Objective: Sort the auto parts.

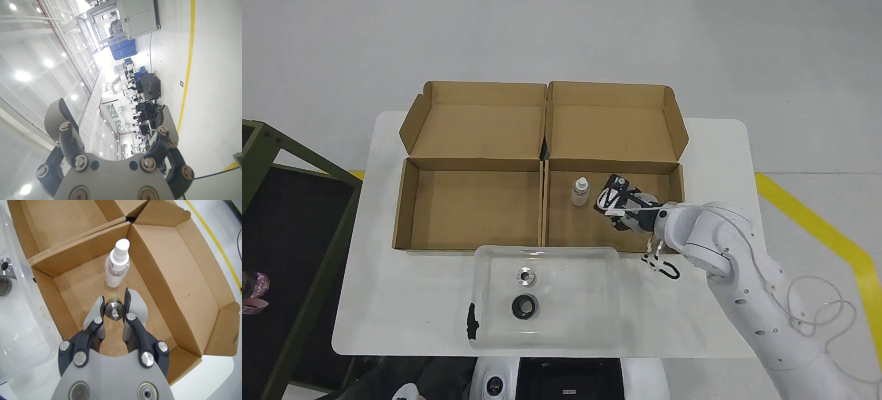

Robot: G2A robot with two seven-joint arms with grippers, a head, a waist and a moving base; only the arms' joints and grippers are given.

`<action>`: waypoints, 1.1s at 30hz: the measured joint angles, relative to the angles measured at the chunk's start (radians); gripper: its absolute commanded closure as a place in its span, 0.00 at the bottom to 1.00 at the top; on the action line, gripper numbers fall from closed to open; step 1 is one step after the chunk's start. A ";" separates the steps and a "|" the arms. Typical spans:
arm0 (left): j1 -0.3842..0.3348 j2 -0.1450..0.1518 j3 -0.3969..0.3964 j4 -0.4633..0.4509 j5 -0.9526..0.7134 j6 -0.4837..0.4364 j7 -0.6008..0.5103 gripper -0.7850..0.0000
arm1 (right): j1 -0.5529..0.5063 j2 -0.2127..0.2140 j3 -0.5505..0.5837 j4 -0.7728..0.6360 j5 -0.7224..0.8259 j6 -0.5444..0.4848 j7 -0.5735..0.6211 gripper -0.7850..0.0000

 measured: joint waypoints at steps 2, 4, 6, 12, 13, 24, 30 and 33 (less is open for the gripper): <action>0.000 0.000 0.000 0.000 0.000 0.000 0.000 0.00 | 0.018 -0.004 -0.017 0.025 0.000 0.003 0.007 1.00; 0.000 0.000 0.000 0.000 0.000 0.000 0.000 0.00 | 0.037 -0.008 -0.034 0.052 0.000 0.004 0.012 1.00; 0.000 0.000 0.000 0.000 0.000 0.000 0.000 0.00 | 0.053 -0.011 -0.051 0.075 -0.002 0.008 0.020 1.00; 0.000 0.000 0.000 0.000 0.000 0.000 0.000 0.00 | 0.096 -0.022 -0.092 0.133 -0.012 0.014 0.042 1.00; 0.000 0.000 0.000 0.000 0.000 0.000 0.000 0.00 | 0.103 -0.024 -0.098 0.142 -0.013 0.016 0.044 1.00; 0.000 0.000 0.000 0.000 0.000 0.000 0.000 0.00 | 0.148 -0.041 -0.156 0.213 -0.037 0.037 0.054 0.82; 0.000 0.000 0.000 0.000 0.000 0.000 0.000 0.00 | 0.152 -0.044 -0.160 0.210 -0.034 0.041 0.054 0.59; 0.000 0.000 0.000 0.000 0.000 0.000 0.000 0.00 | 0.144 -0.041 -0.148 0.181 -0.033 0.041 0.060 0.58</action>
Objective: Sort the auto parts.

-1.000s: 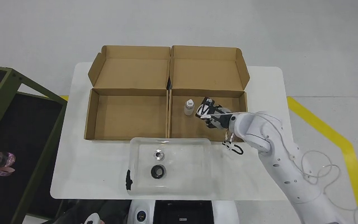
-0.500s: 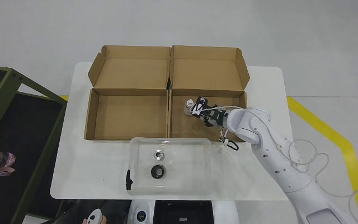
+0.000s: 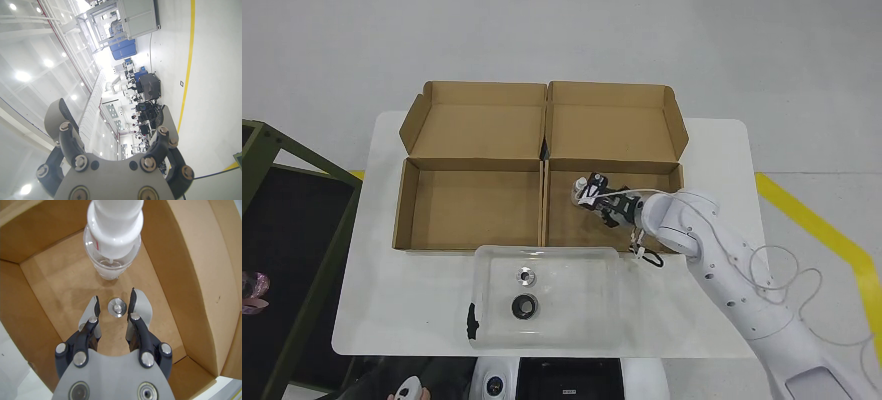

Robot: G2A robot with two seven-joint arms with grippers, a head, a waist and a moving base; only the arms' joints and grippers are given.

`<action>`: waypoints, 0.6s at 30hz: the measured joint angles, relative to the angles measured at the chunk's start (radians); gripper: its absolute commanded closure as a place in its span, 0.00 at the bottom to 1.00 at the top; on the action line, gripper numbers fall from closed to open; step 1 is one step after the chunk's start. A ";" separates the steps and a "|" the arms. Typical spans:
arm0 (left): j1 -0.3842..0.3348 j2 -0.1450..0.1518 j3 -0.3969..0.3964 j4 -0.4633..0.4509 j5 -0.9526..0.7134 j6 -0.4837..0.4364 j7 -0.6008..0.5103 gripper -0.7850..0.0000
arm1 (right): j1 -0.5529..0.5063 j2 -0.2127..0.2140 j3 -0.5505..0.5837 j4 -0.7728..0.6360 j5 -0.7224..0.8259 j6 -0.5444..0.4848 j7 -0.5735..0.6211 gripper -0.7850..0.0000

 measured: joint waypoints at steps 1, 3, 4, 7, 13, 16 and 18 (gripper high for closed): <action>0.000 0.000 0.000 0.000 0.000 0.000 0.000 0.00 | -0.004 0.002 0.006 -0.012 0.000 0.000 0.001 0.58; 0.000 0.000 0.000 0.000 0.000 0.000 0.000 0.00 | -0.019 0.007 0.026 -0.048 0.001 0.000 0.003 0.58; 0.000 0.000 0.000 0.000 0.000 0.000 0.000 0.00 | -0.028 0.010 0.037 -0.065 0.002 -0.001 0.005 0.57; 0.000 0.000 0.000 0.000 0.000 0.000 0.000 0.00 | -0.062 0.020 0.075 -0.130 0.010 -0.008 0.010 0.56; 0.000 0.000 0.000 0.000 0.000 0.000 0.000 0.00 | -0.148 0.040 0.147 -0.265 0.029 -0.028 0.003 0.55; 0.000 0.000 0.000 0.000 0.000 0.000 0.000 0.00 | -0.192 0.047 0.169 -0.325 0.040 -0.043 -0.013 0.55; 0.000 0.000 0.000 0.000 0.000 0.000 0.000 0.00 | -0.220 0.051 0.176 -0.366 0.041 -0.052 -0.023 0.54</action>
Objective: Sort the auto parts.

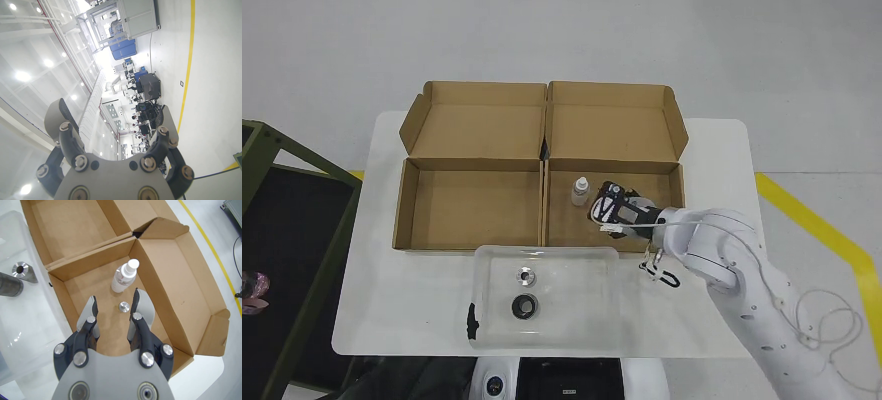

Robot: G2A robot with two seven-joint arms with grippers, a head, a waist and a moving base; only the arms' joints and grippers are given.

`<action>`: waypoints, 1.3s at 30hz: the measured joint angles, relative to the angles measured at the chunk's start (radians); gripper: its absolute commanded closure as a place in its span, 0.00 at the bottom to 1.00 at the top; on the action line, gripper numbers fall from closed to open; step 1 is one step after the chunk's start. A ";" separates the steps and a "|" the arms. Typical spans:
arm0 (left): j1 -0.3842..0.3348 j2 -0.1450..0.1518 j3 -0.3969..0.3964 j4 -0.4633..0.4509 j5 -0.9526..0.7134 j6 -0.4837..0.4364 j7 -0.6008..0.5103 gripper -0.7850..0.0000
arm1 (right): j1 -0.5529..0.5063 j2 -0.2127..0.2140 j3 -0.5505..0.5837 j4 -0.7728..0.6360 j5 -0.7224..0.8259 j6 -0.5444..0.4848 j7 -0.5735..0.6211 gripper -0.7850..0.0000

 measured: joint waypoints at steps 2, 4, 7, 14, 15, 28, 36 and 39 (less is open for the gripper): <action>0.000 0.000 0.000 0.000 0.000 0.000 0.000 0.00 | -0.022 0.003 0.004 -0.032 0.002 -0.007 -0.014 0.54; 0.000 0.000 0.000 0.000 0.000 0.000 0.000 0.00 | -0.046 0.005 0.006 -0.068 -0.002 -0.009 -0.033 0.53; 0.000 0.000 0.000 0.000 0.000 0.000 0.000 0.00 | -0.084 0.007 -0.001 -0.120 -0.024 0.001 -0.064 0.53; 0.000 0.000 0.000 0.000 0.000 0.000 0.000 0.00 | -0.136 0.007 -0.051 -0.177 -0.078 0.007 -0.143 0.40; 0.000 0.000 0.000 0.000 0.000 0.000 0.000 0.00 | -0.140 0.006 -0.062 -0.179 -0.088 0.007 -0.152 0.40; 0.000 0.000 0.000 0.000 0.000 0.000 0.000 0.00 | -0.100 -0.013 -0.192 -0.140 -0.114 -0.002 -0.177 0.40; 0.000 0.000 0.000 0.000 0.000 0.000 0.000 0.00 | -0.070 -0.027 -0.257 -0.119 -0.127 0.006 -0.175 0.41; 0.000 0.000 0.000 0.000 0.000 0.000 0.000 0.00 | -0.057 -0.033 -0.279 -0.106 -0.133 0.012 -0.178 0.42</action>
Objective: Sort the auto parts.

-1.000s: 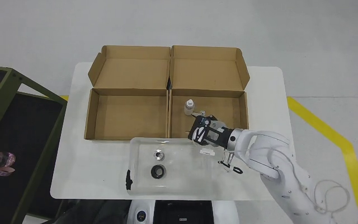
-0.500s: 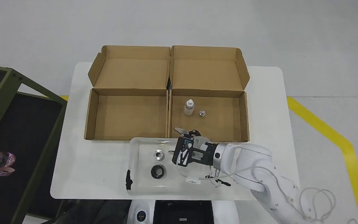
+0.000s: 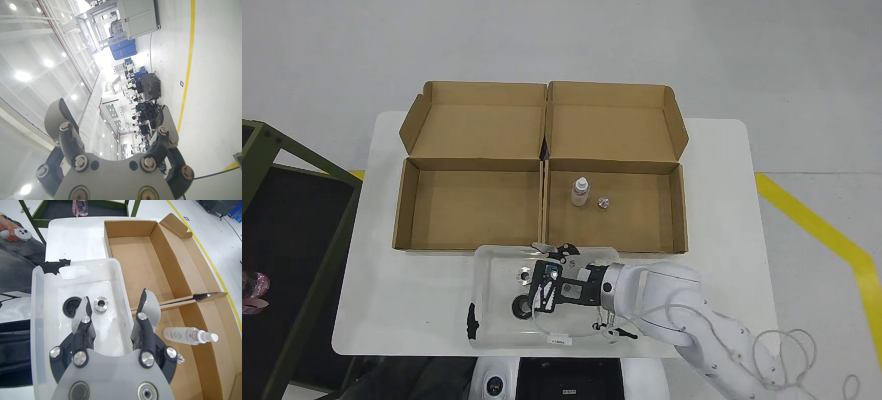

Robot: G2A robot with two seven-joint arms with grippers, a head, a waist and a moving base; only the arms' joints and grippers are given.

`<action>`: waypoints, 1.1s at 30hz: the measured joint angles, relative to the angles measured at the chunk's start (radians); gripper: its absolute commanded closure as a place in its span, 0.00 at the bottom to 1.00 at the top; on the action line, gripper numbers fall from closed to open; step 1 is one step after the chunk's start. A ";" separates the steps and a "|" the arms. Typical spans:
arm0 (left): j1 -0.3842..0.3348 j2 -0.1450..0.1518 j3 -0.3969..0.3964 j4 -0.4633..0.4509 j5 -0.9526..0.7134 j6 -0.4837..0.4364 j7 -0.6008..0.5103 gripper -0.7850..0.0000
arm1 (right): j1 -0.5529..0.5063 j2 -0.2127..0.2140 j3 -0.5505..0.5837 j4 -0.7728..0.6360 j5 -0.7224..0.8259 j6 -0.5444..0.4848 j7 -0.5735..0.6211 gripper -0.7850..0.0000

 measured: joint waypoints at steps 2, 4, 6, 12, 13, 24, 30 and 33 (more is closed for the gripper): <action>0.000 0.000 0.000 0.000 0.000 0.000 0.000 0.00 | 0.008 -0.004 -0.014 0.009 -0.002 0.003 -0.002 0.42; 0.000 0.000 0.000 0.000 0.000 0.000 0.000 0.00 | 0.018 -0.008 -0.028 0.021 -0.003 0.004 -0.004 0.42; 0.000 0.000 0.000 0.000 0.000 0.000 0.000 0.00 | 0.028 -0.013 -0.041 0.033 -0.003 0.007 -0.004 0.43; 0.000 0.000 0.000 0.000 0.000 0.000 0.000 0.00 | 0.056 -0.026 -0.075 0.066 0.009 0.004 -0.004 0.43; 0.000 0.000 0.000 0.000 0.000 0.000 0.000 0.00 | 0.060 -0.028 -0.081 0.071 0.010 0.004 -0.004 0.44; 0.000 0.000 0.000 0.000 0.000 0.000 0.000 0.00 | 0.110 -0.055 -0.142 0.154 0.030 -0.001 -0.013 0.47; 0.000 0.000 0.000 0.000 0.000 0.000 0.000 0.00 | 0.132 -0.067 -0.160 0.205 0.030 0.006 -0.023 0.50; 0.000 0.000 0.000 0.000 0.000 0.000 0.000 0.00 | 0.139 -0.072 -0.164 0.225 0.032 0.009 -0.025 0.51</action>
